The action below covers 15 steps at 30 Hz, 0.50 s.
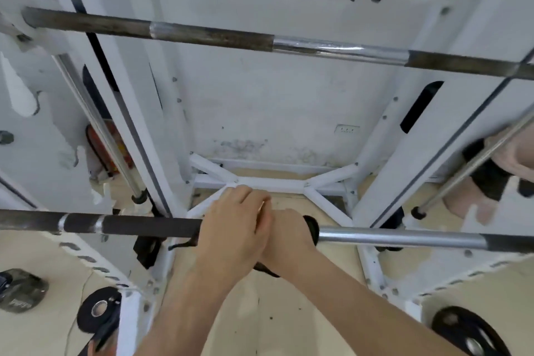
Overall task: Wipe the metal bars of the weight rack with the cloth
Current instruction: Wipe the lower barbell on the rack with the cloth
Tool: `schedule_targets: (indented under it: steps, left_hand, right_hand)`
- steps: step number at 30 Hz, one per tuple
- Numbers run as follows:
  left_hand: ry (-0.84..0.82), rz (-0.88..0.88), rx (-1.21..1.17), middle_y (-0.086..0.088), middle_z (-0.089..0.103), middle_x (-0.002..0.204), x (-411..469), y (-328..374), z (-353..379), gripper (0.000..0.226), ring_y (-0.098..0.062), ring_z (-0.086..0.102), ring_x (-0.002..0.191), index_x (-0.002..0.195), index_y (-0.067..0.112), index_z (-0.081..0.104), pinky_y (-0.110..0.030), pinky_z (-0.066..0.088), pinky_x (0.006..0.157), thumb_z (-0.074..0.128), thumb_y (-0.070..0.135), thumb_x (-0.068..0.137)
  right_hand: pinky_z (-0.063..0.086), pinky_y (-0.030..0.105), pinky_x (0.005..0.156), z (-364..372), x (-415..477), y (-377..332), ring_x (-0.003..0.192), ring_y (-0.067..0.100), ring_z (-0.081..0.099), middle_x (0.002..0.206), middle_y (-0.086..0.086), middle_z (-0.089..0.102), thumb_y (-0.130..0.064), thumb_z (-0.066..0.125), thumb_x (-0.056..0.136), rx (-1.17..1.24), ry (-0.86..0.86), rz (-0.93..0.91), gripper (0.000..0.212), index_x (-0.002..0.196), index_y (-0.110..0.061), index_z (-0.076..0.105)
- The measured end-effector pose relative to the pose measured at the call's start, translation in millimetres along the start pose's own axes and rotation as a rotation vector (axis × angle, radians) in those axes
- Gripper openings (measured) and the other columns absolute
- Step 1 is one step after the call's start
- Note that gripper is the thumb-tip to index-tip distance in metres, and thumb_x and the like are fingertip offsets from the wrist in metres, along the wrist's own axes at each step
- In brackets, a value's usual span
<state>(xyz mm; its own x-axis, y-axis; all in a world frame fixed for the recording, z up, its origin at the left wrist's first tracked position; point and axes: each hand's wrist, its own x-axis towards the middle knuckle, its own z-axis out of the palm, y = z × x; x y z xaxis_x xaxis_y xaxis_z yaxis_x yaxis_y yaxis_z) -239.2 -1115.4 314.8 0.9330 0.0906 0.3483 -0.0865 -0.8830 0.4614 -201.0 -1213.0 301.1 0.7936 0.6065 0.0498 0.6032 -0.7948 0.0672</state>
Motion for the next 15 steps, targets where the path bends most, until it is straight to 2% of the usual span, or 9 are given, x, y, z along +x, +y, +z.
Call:
schedule_targets:
  steps: [2, 3, 4, 6, 8, 9, 11, 13, 15]
  left_hand:
    - [-0.053, 0.010, -0.010, 0.014, 0.057, 0.094, -2, 20, 12, 0.036, -0.012, 0.054, 0.087, 0.100, 0.029, 0.062, -0.032, 0.047, 0.069, 0.029, 0.041, 0.094]
    - [-0.094, 0.029, 0.014, 0.015, 0.055, 0.094, -3, 27, 20, 0.036, -0.011, 0.054, 0.087, 0.099, 0.031, 0.060, -0.030, 0.045, 0.068, 0.025, 0.042, 0.094]
    - [-0.132, 0.069, 0.064, 0.014, 0.054, 0.090, -5, 34, 30, 0.039, -0.011, 0.053, 0.084, 0.095, 0.032, 0.058, -0.030, 0.042, 0.066, 0.021, 0.044, 0.094]
    - [-0.186, 0.143, 0.202, 0.012, 0.053, 0.077, -8, 52, 53, 0.047, -0.013, 0.052, 0.072, 0.085, 0.031, 0.057, -0.030, 0.040, 0.066, 0.014, 0.047, 0.094]
    - [-0.198, 0.137, 0.314, 0.012, 0.054, 0.068, -8, 76, 74, 0.046, -0.016, 0.053, 0.065, 0.079, 0.029, 0.059, -0.032, 0.041, 0.070, 0.019, 0.047, 0.094]
    - [-0.169, 0.144, 0.339, 0.012, 0.055, 0.068, -9, 89, 86, 0.044, -0.016, 0.055, 0.065, 0.079, 0.029, 0.060, -0.033, 0.042, 0.072, 0.023, 0.045, 0.094]
    - [-0.151, 0.173, 0.315, 0.010, 0.056, 0.071, -7, 126, 101, 0.043, -0.018, 0.057, 0.070, 0.081, 0.028, 0.060, -0.036, 0.044, 0.079, 0.023, 0.044, 0.095]
    - [-0.168, 0.219, 0.316, 0.006, 0.058, 0.079, -1, 168, 115, 0.044, -0.020, 0.058, 0.078, 0.088, 0.026, 0.058, -0.036, 0.041, 0.079, 0.019, 0.043, 0.098]
    - [-0.220, 0.235, 0.400, 0.002, 0.060, 0.088, 7, 195, 135, 0.038, -0.024, 0.059, 0.081, 0.102, 0.023, 0.056, -0.034, 0.036, 0.067, 0.021, 0.039, 0.100]
  right_hand:
    - [0.023, 0.025, 0.045, 10, -30, 47, 0.034, 0.017, 0.032, 0.046, -0.007, 0.035, -0.039, 0.076, 0.062, -0.042, 0.083, 0.054, 0.046, 0.062, -0.023, 0.032]
    - [0.021, 0.024, 0.041, 13, -44, 73, 0.033, 0.017, 0.024, 0.045, -0.008, 0.028, -0.045, 0.078, 0.056, -0.075, 0.084, 0.071, 0.053, 0.063, -0.025, 0.030]
    - [0.023, 0.024, 0.041, 18, -58, 102, 0.034, 0.016, 0.023, 0.045, -0.008, 0.031, -0.049, 0.078, 0.056, -0.106, 0.068, 0.083, 0.054, 0.064, -0.026, 0.030]
    - [0.025, 0.023, 0.046, 16, -90, 157, 0.036, 0.015, 0.036, 0.048, -0.009, 0.046, -0.050, 0.076, 0.062, -0.151, 0.009, 0.124, 0.045, 0.064, -0.027, 0.038]
    - [0.024, 0.022, 0.047, 13, -120, 208, 0.039, 0.013, 0.047, 0.050, -0.008, 0.052, -0.047, 0.079, 0.061, -0.157, 0.012, 0.202, 0.038, 0.062, -0.025, 0.048]
    - [0.025, 0.022, 0.047, 10, -133, 228, 0.042, 0.012, 0.051, 0.051, -0.007, 0.054, -0.047, 0.079, 0.061, -0.158, 0.008, 0.237, 0.034, 0.062, -0.025, 0.052]
    - [0.034, 0.024, 0.051, 2, -145, 253, 0.059, 0.013, 0.059, 0.063, -0.007, 0.059, -0.048, 0.066, 0.073, -0.133, -0.082, 0.267, 0.024, 0.073, -0.027, 0.056]
    - [0.041, 0.026, 0.056, -4, -137, 264, 0.066, 0.017, 0.059, 0.068, -0.006, 0.057, -0.042, 0.057, 0.079, -0.005, -0.262, 0.230, 0.019, 0.076, -0.024, 0.053]
    - [0.037, 0.027, 0.051, -10, -128, 264, 0.059, 0.018, 0.051, 0.063, -0.004, 0.050, -0.035, 0.057, 0.080, 0.077, -0.358, 0.168, 0.019, 0.071, -0.020, 0.051]
